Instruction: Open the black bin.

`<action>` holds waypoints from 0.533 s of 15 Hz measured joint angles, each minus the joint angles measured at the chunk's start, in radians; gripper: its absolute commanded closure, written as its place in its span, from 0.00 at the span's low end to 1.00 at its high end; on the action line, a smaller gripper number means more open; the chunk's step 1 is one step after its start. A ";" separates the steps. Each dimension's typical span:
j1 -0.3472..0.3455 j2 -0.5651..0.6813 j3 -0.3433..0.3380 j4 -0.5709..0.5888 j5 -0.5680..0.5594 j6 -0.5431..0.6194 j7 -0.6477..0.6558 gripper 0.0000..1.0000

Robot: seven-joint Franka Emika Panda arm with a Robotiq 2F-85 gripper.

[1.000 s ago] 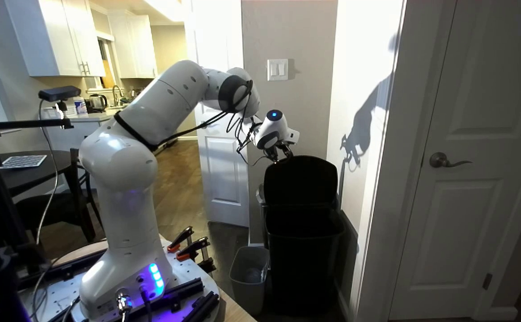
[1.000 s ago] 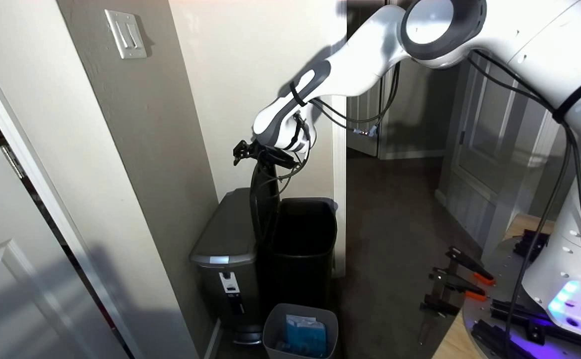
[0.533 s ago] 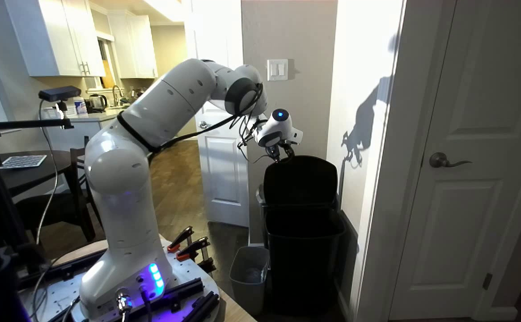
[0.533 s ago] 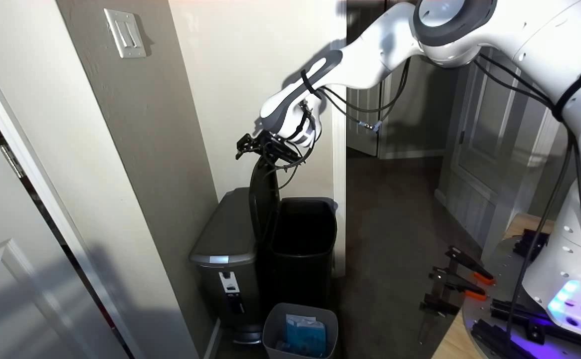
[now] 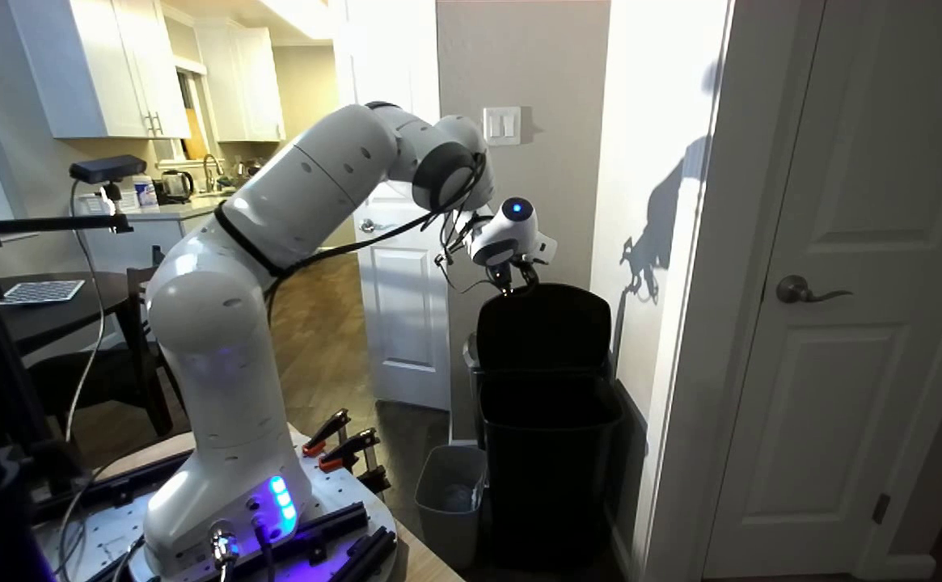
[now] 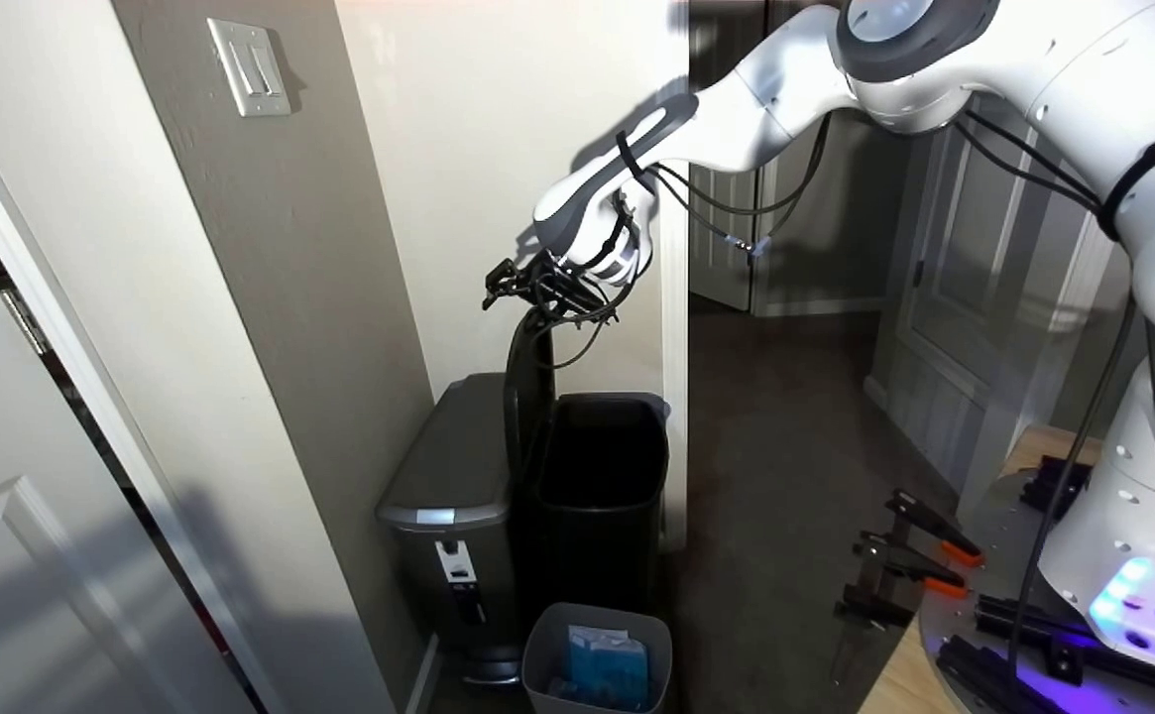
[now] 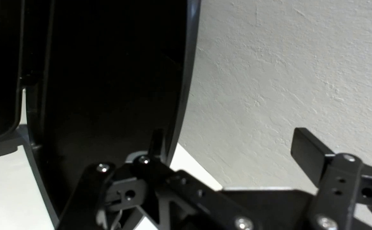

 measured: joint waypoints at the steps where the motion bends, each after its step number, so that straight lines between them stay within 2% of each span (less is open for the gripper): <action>1: -0.004 0.000 0.003 -0.002 0.000 0.000 0.000 0.00; 8: -0.025 0.010 0.042 -0.012 0.000 -0.005 0.000 0.00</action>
